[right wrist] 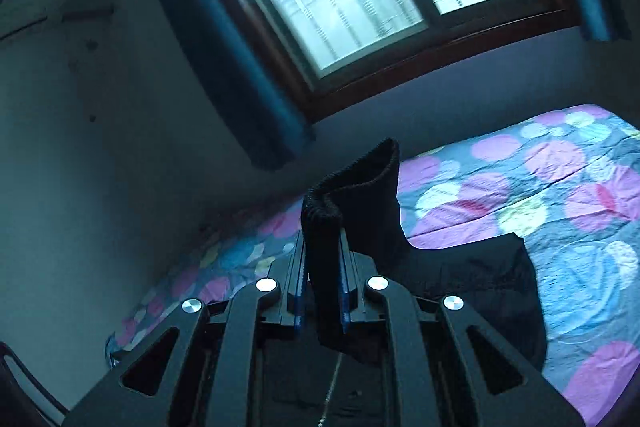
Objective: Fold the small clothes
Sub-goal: 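Fold the held sleeve across the jacket body with the right gripper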
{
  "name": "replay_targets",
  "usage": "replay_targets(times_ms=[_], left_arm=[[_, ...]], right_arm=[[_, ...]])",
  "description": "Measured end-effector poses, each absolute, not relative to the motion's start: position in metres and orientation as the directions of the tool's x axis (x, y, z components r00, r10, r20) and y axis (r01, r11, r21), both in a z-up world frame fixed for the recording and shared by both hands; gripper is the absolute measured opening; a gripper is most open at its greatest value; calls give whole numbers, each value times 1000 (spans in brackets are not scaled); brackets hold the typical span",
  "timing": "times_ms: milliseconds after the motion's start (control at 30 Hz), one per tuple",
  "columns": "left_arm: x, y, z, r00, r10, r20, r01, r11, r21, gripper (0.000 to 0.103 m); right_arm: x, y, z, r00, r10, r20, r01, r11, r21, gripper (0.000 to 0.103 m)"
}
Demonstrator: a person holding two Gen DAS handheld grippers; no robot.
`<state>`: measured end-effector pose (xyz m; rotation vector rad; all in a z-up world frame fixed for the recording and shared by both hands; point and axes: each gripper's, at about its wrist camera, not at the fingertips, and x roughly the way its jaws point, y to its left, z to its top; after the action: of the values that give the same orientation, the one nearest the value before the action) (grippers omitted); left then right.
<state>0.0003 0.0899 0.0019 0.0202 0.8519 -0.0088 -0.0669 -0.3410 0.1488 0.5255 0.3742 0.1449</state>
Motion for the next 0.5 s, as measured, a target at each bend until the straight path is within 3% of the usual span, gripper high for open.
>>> replay_targets(times_ms=[367, 500], left_arm=[[2, 119, 4, 659, 12, -752, -30, 999, -11, 101], [2, 119, 3, 658, 1, -753, -24, 999, -20, 101]], right_arm=[[42, -185, 34, 678, 400, -616, -146, 896, 420, 13], [49, -150, 3, 605, 423, -675, -180, 898, 401, 13]])
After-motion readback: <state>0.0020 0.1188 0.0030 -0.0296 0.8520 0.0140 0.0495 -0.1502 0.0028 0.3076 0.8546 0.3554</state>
